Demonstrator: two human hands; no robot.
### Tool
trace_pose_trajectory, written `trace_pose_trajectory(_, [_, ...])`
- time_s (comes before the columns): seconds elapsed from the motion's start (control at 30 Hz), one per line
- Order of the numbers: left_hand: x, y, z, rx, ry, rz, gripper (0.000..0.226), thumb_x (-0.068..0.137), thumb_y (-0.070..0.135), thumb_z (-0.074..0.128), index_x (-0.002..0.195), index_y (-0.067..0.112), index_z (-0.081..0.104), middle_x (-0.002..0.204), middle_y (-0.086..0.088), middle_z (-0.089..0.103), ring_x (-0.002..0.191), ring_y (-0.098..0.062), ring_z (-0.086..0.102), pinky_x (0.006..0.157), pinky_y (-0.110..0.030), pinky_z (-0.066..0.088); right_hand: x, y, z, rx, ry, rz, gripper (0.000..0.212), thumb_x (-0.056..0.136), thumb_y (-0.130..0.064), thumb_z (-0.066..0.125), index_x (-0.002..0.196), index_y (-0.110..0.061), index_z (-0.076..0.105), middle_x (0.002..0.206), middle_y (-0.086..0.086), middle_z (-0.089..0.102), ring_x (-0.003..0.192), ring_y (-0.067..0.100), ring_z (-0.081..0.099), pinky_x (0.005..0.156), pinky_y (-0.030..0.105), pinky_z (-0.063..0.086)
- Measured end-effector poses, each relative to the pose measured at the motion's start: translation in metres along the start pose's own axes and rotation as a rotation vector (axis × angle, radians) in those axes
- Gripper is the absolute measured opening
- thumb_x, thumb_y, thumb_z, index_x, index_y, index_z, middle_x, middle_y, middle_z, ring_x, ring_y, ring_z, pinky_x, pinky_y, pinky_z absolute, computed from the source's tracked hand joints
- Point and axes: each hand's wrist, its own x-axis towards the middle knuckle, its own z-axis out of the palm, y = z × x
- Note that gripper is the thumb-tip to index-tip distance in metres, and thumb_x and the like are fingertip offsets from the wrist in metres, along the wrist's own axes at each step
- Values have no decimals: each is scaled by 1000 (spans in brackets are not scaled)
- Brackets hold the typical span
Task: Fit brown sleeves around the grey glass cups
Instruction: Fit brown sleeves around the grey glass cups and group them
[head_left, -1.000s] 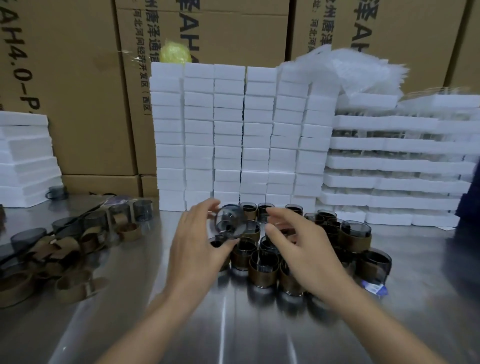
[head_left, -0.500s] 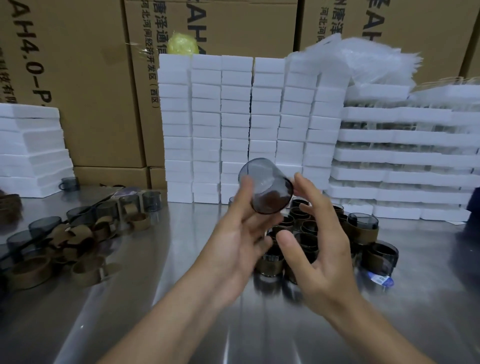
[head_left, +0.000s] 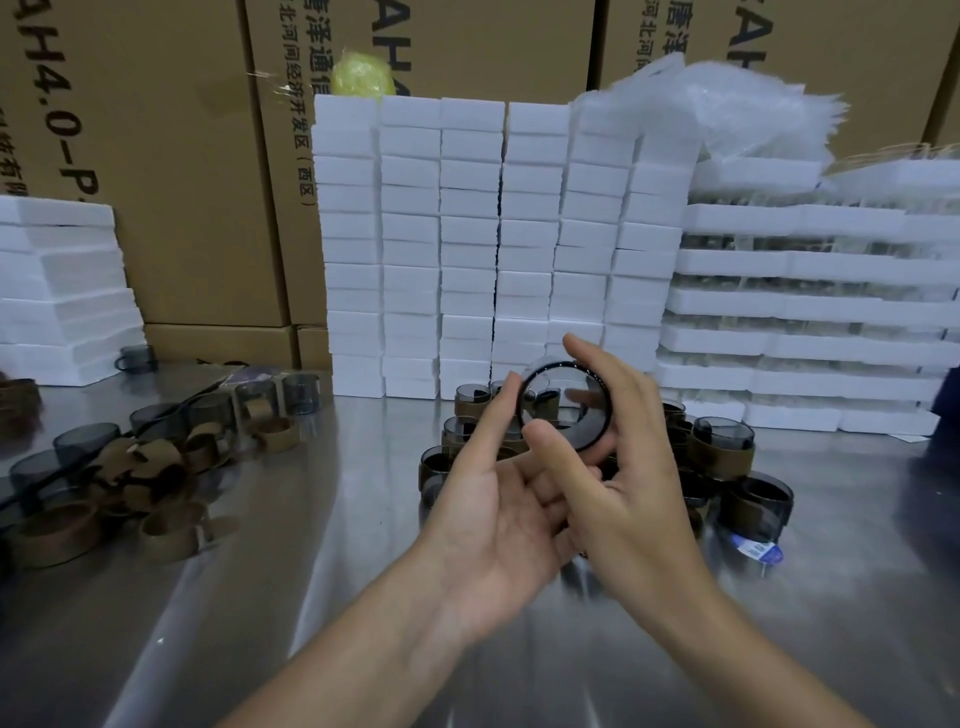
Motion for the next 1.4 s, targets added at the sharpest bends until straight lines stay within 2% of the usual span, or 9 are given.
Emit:
trace_pose_trajectory(0.13, [-2,-1,-1,2,-29,-25,72,83,69,77,124,10,82,132,-6,77,112,-21,76,117,-39,47,0,3,2,32,103,19,32,103,-37,65,134,-41,69,129,-15,65,127,11,64,102,15,47])
trace_pose_trajectory(0.27, [-2,-6,2,42,-6,-47,66,80,68,78,112,11,81,104,-4,78,79,-16,71,77,-30,48,0,5,2,72,211,93,30,113,-43,45,118,-43,75,113,-9,76,109,15,72,93,28,56])
trace_pose_trajectory(0.57, [7,-2,-12,52,66,80,72,90,76,68,124,14,80,103,-5,75,98,-20,73,99,-36,57,-3,14,-3,-100,-87,-17,43,79,-45,83,119,-37,70,124,-14,70,122,12,66,100,16,47])
trace_pose_trajectory(0.73, [17,7,-26,539,221,279,76,107,74,19,134,26,73,117,-5,82,108,-21,79,98,-38,63,0,20,-7,-7,-136,196,64,75,-32,100,124,-46,62,127,-19,66,113,10,70,92,24,58])
trace_pose_trajectory(0.87, [26,24,-56,1093,239,492,53,116,58,27,147,39,66,140,14,73,132,-2,64,106,-18,50,-3,28,1,59,-232,305,62,71,-9,98,117,-40,71,118,-15,75,108,6,75,92,27,62])
trace_pose_trajectory(1.03, [36,49,-116,1556,649,602,55,107,65,36,109,37,84,104,19,81,88,1,73,80,-27,56,-8,42,7,-133,-183,325,38,71,-13,100,95,-26,74,123,-16,67,105,-10,67,91,12,52])
trace_pose_trajectory(1.1, [38,61,-148,1592,861,624,49,107,56,41,107,30,82,110,10,81,90,-2,68,74,-26,51,-8,48,3,-152,-211,327,32,73,-11,99,89,-17,73,124,-17,62,94,-20,64,73,2,51])
trace_pose_trajectory(1.2, [43,75,-197,1729,1051,472,36,108,31,54,142,26,65,146,-1,60,130,-22,54,101,-40,51,-11,54,0,-111,-259,327,24,79,-15,95,89,-18,74,117,-14,64,91,-17,64,65,0,49])
trace_pose_trajectory(1.4, [67,97,-231,1891,1133,-69,81,107,47,50,172,18,13,181,-13,3,161,-48,17,125,-58,29,-18,63,0,-314,-539,247,7,99,-40,76,100,-41,69,142,-32,46,141,-2,43,114,31,38])
